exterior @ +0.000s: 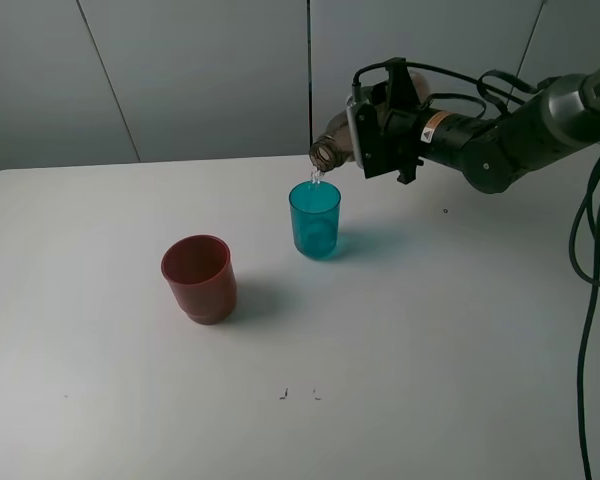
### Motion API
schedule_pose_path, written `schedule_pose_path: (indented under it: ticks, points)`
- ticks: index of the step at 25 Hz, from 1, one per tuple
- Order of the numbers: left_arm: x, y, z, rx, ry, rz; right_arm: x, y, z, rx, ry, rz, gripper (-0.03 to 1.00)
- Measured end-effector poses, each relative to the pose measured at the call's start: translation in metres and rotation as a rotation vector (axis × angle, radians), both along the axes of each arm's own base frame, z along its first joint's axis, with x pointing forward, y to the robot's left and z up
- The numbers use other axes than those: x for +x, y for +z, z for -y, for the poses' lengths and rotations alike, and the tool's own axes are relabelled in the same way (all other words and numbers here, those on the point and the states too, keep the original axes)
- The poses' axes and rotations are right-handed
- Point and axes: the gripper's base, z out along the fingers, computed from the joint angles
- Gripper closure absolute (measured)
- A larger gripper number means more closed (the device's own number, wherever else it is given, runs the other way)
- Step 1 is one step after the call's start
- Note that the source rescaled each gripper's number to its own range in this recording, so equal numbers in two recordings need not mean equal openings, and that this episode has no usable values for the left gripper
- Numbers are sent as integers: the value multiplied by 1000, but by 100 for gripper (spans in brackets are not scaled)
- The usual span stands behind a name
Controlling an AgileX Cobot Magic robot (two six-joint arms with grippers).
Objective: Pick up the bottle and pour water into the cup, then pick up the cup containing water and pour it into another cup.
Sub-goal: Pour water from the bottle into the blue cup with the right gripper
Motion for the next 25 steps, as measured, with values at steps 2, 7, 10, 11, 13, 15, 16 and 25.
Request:
schedule_pose_path:
  ticks: [2,7,10,11,13,15,16,25]
  points:
    - [0,0,0,0,0,0,0,0,0,-8,3,7,96]
    - [0,0,0,0,0,0,0,0,0,-22,8,19,96]
    - [0,0,0,0,0,0,0,0,0,-32,10,24,96]
    - [0,0,0,0,0,0,0,0,0,-37,12,26,96]
    - [0,0,0,0,0,0,0,0,0,-44,14,30,96]
    - [0,0,0,0,0,0,0,0,0,-52,17,35,96]
    - [0,0,0,0,0,0,0,0,0,-54,17,36,96]
    - [0,0,0,0,0,0,0,1,0,-75,24,49,96]
